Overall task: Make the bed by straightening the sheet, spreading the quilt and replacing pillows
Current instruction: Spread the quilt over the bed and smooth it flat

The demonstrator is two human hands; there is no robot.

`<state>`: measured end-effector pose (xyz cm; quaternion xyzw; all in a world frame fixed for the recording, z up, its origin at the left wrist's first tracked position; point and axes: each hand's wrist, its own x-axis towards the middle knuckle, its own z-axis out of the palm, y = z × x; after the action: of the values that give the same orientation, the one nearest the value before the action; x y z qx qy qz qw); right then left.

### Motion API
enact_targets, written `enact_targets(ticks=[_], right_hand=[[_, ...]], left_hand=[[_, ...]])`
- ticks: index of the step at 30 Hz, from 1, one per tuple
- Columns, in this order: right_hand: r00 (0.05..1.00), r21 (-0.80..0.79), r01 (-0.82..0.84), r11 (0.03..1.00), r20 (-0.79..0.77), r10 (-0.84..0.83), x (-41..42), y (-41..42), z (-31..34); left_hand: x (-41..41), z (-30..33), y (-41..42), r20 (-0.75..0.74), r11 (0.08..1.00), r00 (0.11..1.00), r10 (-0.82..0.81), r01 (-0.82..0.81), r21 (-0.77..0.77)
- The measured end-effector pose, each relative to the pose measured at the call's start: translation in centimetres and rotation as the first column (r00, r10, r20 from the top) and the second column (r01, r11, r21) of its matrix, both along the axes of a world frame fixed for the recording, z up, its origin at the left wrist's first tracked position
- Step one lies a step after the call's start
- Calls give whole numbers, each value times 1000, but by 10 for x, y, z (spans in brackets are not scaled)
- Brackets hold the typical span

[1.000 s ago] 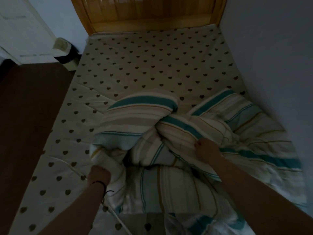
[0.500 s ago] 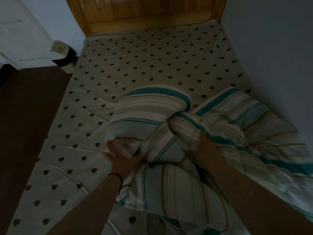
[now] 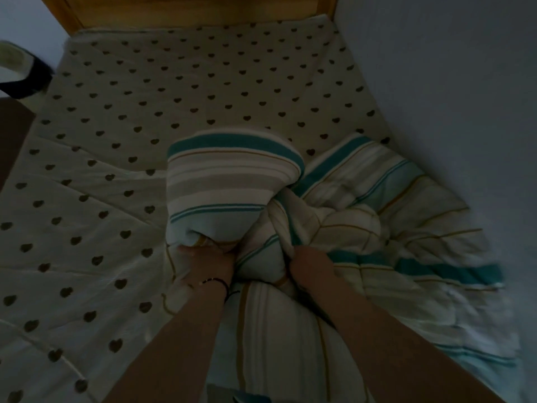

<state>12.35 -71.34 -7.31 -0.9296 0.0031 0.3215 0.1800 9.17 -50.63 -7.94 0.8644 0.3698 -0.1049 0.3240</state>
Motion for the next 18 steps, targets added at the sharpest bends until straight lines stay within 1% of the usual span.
enact_targets(ticks=[1, 2, 3, 4, 5, 6, 7, 8, 10, 12, 13, 15, 16, 18], right_hand=[[999, 45, 35, 998, -31, -33, 0, 0, 2], [995, 101, 80, 992, -64, -74, 0, -2, 7], [988, 164, 128, 978, -102, -113, 0, -4, 12], [979, 230, 175, 957, -139, -146, -3, -5, 16], [972, 289, 208, 934, -170, -164, -7, -4, 24], [967, 318, 222, 922, -195, -166, -12, -1, 26], [967, 343, 219, 913, -199, -158, -17, 2, 30], [969, 381, 217, 899, -197, -151, -22, 5, 38], [960, 456, 256, 852, -221, -171, -33, 11, 52], [947, 492, 304, 816, -252, -201, -41, 12, 61], [939, 492, 330, 806, -259, -227, -48, 9, 74], [913, 537, 407, 740, -268, -307, -53, 5, 90], [886, 557, 464, 689, -279, -371, -53, 2, 94], [831, 602, 544, 584, -293, -473, -53, -2, 124]], left_hand=[[-1, -6, 3, 36, 1000, 999, 5, -5, -2], [-1, -6, 1, 36, 995, 998, 50, -46, -92], [-1, 0, -5, 51, 939, 984, 171, -147, -310], [-3, 5, -9, 29, 843, 965, 261, -213, -494], [-3, 16, -12, 25, 736, 953, 301, -216, -641], [-3, 15, -17, 14, 707, 968, 250, -172, -686], [-4, 15, -18, -2, 709, 984, 178, -129, -694], [-7, 20, -18, -12, 736, 992, 127, -102, -669], [-14, 22, -16, -19, 781, 990, 143, -125, -611], [-23, 35, -18, -7, 882, 994, 105, -96, -461], [-27, 43, -19, 16, 922, 999, 48, -38, -386], [-27, 61, -16, 38, 951, 999, -31, 41, -306], [-24, 67, -13, 39, 963, 998, -48, 57, -263], [-18, 90, -5, 81, 980, 995, -52, 67, -190]])
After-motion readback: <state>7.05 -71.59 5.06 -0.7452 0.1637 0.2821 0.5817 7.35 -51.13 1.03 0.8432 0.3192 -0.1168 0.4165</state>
